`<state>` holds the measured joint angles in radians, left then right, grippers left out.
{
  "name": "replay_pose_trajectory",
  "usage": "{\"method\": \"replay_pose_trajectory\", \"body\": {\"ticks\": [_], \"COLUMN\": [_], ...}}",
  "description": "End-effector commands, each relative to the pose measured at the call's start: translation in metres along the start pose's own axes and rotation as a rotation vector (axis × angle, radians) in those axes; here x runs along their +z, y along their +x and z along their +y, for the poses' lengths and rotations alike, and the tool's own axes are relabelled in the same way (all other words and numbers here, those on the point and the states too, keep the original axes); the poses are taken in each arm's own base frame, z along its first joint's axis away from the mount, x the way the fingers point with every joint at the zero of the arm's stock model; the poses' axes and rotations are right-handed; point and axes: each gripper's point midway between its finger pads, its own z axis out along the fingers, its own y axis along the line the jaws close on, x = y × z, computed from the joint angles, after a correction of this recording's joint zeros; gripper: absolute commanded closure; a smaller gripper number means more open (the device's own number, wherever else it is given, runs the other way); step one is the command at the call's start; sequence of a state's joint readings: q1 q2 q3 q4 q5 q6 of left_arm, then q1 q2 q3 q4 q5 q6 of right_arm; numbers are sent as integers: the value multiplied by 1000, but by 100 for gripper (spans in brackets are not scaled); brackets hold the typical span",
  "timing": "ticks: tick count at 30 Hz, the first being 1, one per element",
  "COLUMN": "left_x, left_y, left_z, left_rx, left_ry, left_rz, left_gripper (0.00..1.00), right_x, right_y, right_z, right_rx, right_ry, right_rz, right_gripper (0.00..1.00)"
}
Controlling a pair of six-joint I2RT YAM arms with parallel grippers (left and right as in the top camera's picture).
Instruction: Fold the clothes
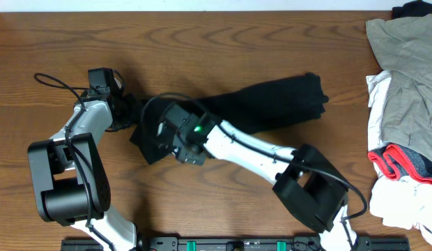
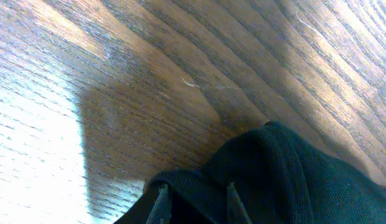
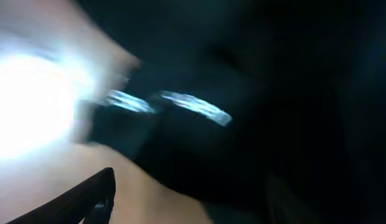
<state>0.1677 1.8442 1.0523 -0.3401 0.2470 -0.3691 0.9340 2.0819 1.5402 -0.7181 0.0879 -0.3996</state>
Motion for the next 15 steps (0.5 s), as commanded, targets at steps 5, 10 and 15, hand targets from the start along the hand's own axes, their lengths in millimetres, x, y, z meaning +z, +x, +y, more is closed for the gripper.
{"method": "replay_pose_trajectory", "body": {"ticks": [5,10,15], "left_x": [-33,-81,-112], "left_y": [-24,-47,-37], "left_z": [4,-2,-29], "left_rx": [-4,-3,29], "left_ry": [-3,35,147], "left_rz": [-97,-228,-231], "left_gripper": [70,62,62], "right_x": [-12,-9,-9], "right_y": [34,50,67], "right_z": [-78,-88,-103], "right_rx": [227,312,410], "right_ry": [152,62,51], "right_rz": [47,39,56], "right_gripper": [28,29,29]}}
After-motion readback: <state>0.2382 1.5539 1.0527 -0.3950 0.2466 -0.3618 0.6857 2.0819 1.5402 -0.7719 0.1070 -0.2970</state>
